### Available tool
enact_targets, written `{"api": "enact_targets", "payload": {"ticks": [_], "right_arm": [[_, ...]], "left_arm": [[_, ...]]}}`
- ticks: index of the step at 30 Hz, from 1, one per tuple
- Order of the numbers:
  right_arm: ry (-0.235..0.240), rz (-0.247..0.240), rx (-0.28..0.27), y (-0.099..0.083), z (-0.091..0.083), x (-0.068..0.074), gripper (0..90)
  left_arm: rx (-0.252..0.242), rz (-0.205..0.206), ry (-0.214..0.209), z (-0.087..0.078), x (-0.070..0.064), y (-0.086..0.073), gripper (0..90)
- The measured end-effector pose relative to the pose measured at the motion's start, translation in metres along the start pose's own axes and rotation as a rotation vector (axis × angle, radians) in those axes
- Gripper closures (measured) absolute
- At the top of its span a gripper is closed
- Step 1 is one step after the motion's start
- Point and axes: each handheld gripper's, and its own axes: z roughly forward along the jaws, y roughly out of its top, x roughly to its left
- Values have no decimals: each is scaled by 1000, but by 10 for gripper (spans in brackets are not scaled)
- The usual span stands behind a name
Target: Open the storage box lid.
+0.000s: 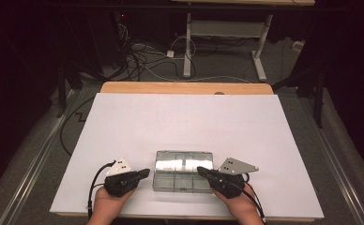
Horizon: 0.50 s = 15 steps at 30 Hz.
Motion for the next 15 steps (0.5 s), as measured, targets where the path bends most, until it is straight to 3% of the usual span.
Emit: {"api": "enact_targets", "payload": {"ticks": [8, 15], "right_arm": [[34, -12, 3, 0, 3, 9, 900], [62, -41, 8, 2, 3, 21, 900]], "left_arm": [[-5, 12, -1, -1, -3, 0, 876], [22, 35, -14, 4, -10, 1, 876]]}}
